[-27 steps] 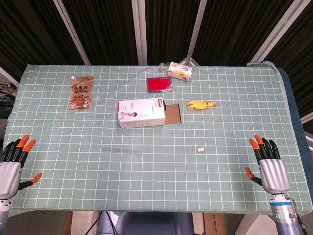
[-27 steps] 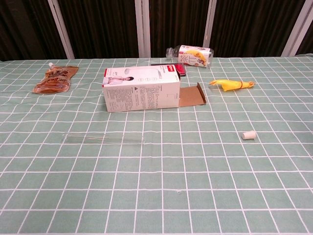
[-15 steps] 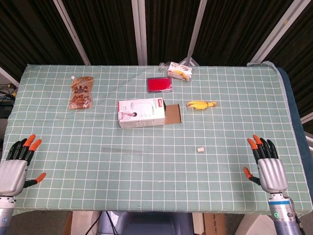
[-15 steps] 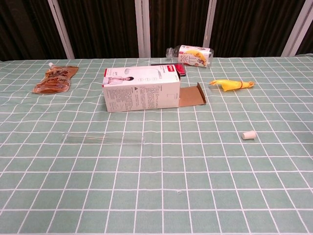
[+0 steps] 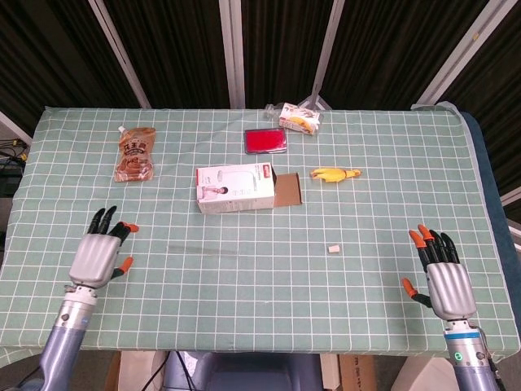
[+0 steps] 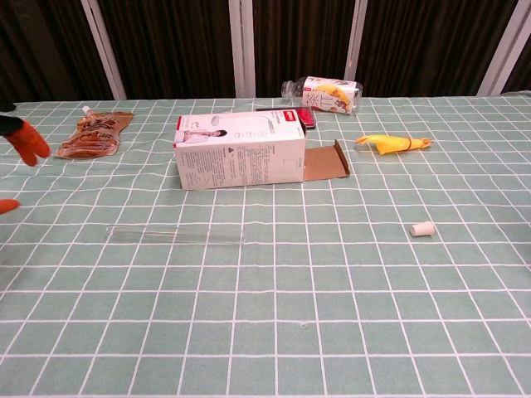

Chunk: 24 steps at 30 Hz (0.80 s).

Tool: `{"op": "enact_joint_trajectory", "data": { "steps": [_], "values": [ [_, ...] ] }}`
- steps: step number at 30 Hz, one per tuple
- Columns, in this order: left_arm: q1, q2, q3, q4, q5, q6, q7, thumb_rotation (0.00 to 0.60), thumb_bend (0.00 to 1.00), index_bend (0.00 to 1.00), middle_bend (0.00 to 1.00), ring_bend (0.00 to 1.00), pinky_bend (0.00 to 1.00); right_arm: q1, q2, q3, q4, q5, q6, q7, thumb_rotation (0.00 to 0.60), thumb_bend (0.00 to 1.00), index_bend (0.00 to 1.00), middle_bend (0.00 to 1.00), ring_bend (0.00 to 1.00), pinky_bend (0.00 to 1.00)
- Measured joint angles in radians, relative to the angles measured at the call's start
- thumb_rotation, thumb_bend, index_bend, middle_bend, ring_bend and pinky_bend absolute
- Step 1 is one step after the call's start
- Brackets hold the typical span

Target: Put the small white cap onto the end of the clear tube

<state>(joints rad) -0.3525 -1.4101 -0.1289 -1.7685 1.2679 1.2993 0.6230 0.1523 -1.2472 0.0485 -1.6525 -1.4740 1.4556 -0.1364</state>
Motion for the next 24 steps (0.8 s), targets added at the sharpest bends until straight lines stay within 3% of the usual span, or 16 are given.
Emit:
{"op": "enact_joint_trajectory", "data": {
  "steps": [9,24],
  "values": [
    [-0.106,-0.212,-0.046,0.108,-0.168,-0.057,0.201,0.600,0.40,0.39,0.39,0.05,0.00,-0.002,0.004,0.004,-0.005,0.003,-0.010,0.010,0.600,0.32,0.00,0.00,0.00,0.00],
    [-0.194,-0.398,-0.065,0.260,-0.275,-0.065,0.280,0.600,0.48,0.43,0.41,0.06,0.00,-0.004,0.010,0.010,-0.011,0.006,-0.022,0.033,0.600,0.32,0.00,0.00,0.00,0.00]
  ]
}}
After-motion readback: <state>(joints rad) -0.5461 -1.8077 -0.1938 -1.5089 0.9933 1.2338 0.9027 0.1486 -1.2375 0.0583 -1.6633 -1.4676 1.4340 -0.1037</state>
